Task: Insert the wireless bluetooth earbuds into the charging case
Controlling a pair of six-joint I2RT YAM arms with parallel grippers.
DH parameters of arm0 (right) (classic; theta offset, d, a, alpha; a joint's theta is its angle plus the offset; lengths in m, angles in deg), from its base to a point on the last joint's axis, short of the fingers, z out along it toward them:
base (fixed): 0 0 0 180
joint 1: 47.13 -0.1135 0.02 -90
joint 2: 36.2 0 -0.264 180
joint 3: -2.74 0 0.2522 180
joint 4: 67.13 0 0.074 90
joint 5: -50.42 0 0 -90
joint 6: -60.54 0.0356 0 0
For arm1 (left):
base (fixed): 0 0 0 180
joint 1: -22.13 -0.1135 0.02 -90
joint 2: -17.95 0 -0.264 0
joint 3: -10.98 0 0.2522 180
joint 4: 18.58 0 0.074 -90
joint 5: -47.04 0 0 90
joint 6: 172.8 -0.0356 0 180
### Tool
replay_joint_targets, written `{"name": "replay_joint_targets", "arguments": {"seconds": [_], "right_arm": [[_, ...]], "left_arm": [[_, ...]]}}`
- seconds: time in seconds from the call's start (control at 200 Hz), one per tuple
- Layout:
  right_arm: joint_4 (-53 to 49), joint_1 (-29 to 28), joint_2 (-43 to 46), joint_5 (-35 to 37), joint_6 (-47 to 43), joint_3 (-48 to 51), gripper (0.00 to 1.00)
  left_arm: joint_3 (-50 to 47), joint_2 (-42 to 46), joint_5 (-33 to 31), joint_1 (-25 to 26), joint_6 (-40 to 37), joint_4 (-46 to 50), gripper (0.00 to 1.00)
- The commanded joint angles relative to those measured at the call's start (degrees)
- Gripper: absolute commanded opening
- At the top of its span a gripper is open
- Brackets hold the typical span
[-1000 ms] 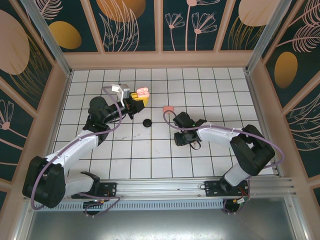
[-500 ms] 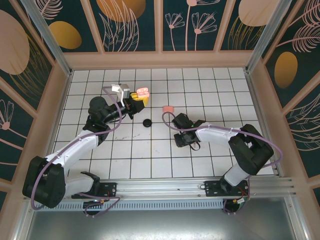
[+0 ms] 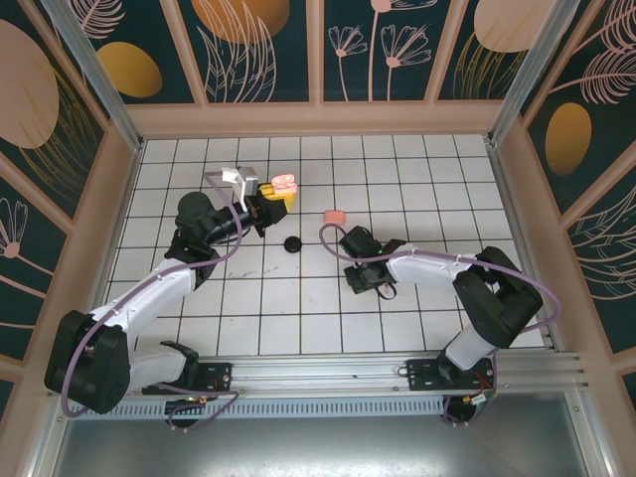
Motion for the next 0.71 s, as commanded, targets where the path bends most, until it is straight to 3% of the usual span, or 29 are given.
{"name": "replay_joint_targets", "arguments": {"seconds": [0.0, 0.435, 0.701], "right_arm": [[-1.3, -0.4, -1.0, 0.5, -0.3, -0.7, 0.15], [-6.3, -0.1, 8.1, 0.6, 1.3, -7.9, 0.13], [-7.8, 1.6, 13.3, -1.3, 1.4, -17.2, 0.12]], "left_arm": [[0.5, 0.6, 1.5, -0.1, -0.6, -0.9, 0.0], [0.6, 0.5, -0.3, -0.1, -2.1, 0.2, 0.0], [-5.8, -0.1, -1.8, -0.1, -7.5, -14.4, 0.0]]}}
